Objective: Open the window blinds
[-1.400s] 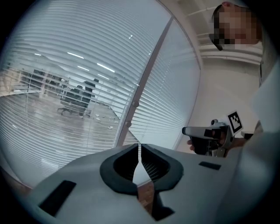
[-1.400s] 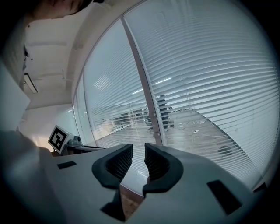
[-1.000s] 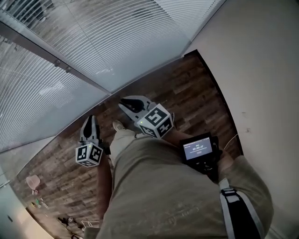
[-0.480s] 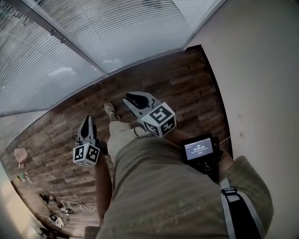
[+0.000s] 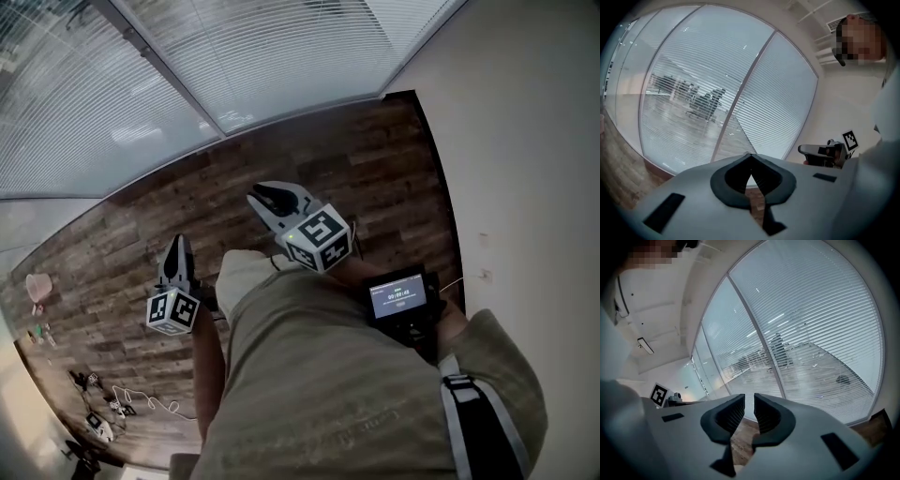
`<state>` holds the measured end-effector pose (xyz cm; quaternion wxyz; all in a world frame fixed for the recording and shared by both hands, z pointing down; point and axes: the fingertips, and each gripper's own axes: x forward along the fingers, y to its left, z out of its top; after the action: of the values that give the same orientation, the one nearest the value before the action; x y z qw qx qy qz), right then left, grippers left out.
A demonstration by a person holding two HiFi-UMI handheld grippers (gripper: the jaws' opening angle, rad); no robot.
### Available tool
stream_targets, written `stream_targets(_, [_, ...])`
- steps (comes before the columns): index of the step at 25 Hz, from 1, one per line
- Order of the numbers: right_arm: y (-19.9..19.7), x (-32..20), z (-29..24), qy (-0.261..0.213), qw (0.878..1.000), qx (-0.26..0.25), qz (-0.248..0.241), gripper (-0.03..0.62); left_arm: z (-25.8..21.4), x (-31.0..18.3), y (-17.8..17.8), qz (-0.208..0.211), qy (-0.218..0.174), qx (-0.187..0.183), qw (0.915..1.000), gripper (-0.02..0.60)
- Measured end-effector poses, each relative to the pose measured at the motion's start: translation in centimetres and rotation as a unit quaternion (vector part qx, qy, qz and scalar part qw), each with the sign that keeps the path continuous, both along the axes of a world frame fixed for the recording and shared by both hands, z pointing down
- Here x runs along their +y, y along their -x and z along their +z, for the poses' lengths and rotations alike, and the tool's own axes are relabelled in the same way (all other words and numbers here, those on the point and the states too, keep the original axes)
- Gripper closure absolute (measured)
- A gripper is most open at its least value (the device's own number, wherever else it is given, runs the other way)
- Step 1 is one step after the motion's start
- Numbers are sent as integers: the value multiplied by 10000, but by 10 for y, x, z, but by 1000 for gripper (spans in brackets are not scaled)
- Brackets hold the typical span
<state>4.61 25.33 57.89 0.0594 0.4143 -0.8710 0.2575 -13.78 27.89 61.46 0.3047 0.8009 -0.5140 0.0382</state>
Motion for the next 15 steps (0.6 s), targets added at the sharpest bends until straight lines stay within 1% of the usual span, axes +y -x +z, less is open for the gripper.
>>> stream_targets(3, [5,42,-25,-245,9996,132,31,543,-29,36,2,68,-312,83,9995,566])
stream_targets(6, [23,70,-55,-578,9981,224,39,536,-53,64,14,127,-521,156,9984,566])
stream_targets(8, [36,71,-66,-809,9963,274,95,534,-56,68,24,172,-546,191,9982,566])
stream_targets(10, [50,65,-70,-943,9949,292,211,534,-56,65,37,209,-528,257,9981,566])
stream_targets(12, [65,56,-70,-953,9943,334,333,534,-61,60,54,251,-546,310,9977,566])
stream_targets(15, [88,48,-71,-891,9934,429,587,534,-71,55,87,351,-620,265,9971,566])
